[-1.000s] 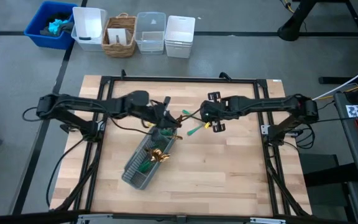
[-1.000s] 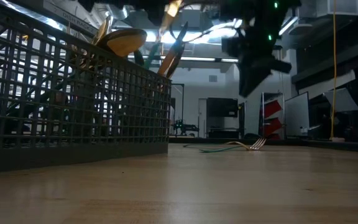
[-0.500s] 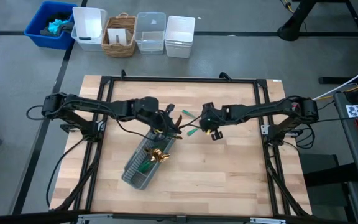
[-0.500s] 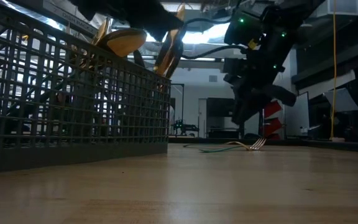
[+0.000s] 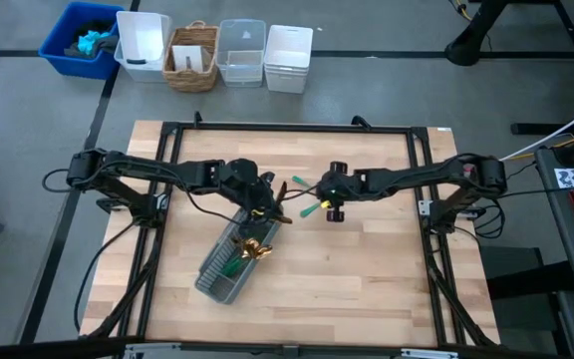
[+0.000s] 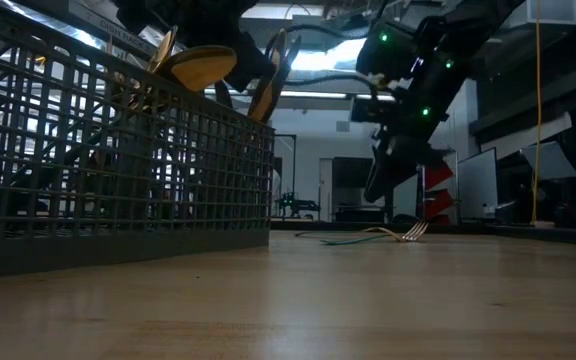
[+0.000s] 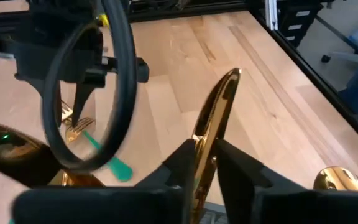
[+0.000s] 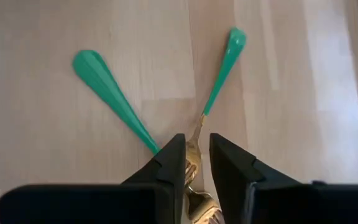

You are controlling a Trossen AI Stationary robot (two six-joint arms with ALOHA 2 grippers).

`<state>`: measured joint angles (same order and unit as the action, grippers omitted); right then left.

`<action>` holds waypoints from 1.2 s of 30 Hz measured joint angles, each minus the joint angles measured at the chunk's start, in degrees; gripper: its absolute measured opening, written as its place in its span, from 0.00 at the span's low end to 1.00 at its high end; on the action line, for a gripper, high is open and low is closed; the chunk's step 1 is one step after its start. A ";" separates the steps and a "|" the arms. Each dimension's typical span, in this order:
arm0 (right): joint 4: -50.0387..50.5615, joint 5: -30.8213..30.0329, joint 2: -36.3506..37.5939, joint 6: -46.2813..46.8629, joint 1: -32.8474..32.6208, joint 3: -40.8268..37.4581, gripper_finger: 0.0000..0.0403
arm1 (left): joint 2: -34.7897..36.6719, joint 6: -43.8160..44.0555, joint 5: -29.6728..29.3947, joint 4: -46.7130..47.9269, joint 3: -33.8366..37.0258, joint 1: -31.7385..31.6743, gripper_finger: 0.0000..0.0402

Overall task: Sort silverware
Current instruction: Put the green knife into the silverware basket, then put the green fork into the silverware basket

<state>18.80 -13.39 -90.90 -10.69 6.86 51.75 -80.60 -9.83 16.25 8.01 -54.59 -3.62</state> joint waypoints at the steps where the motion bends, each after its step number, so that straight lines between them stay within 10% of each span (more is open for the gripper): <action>1: 0.02 0.28 -0.49 0.65 0.04 0.00 0.20 | 0.00 0.01 0.02 0.00 0.00 0.00 0.16; 15: -2.66 -0.85 -4.67 5.37 1.31 0.01 0.47 | 5.54 -1.12 0.00 2.36 -0.01 -0.17 0.35; 36: -5.54 6.63 -10.57 6.20 7.47 0.15 0.32 | 16.92 -1.98 -0.53 10.03 -0.04 -0.07 0.35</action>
<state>13.26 -6.77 -101.47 -4.49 14.33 51.90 -63.68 -11.81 15.72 18.04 -54.63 -3.68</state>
